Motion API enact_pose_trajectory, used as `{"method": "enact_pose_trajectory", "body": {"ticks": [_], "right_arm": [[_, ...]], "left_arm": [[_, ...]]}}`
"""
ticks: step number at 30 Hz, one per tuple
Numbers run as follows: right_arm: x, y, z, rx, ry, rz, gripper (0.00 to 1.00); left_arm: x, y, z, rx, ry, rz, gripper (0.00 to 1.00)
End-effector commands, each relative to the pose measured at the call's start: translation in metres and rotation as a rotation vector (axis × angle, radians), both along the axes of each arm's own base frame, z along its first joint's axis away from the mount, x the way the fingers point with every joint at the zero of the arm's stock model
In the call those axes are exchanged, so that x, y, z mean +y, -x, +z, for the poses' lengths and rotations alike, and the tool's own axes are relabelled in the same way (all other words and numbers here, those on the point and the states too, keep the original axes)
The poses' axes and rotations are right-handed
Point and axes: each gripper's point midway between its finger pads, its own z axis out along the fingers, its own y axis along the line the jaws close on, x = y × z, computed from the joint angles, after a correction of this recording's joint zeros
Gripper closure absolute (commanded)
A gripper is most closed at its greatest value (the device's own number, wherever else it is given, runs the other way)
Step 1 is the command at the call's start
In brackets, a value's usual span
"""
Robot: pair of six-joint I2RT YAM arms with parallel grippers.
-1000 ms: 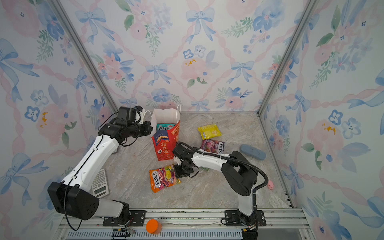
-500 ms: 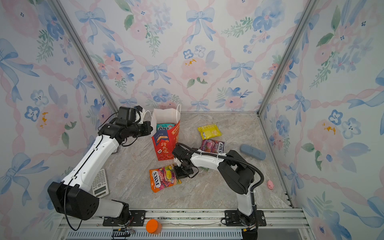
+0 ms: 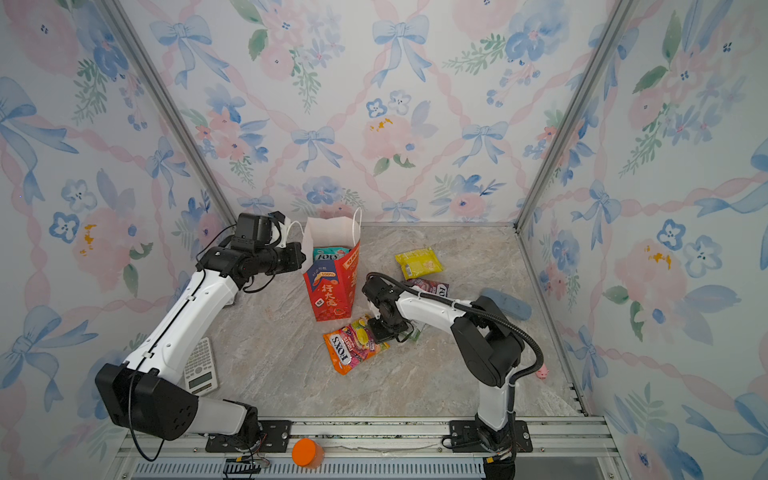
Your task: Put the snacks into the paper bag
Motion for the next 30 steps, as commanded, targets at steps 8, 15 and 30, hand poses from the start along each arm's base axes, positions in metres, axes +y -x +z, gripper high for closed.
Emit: {"method": "enact_pose_trajectory", "body": {"ticks": [8,15,30], "right_arm": [[-0.01,-0.066,0.041,-0.147,0.004,-0.008,0.72],[0.005,-0.06,0.079,-0.13,-0.313,-0.274,0.43],[0.002,0.001,0.047,0.04,-0.548,-0.769,0.28]], "left_arm": [[-0.001,0.01,-0.013,0.057,-0.001,-0.003,1.0],[-0.001,0.011,-0.014,0.058,-0.003,-0.001,1.0],[-0.001,0.013,-0.015,0.054,-0.009,-0.019,1.0]]}}
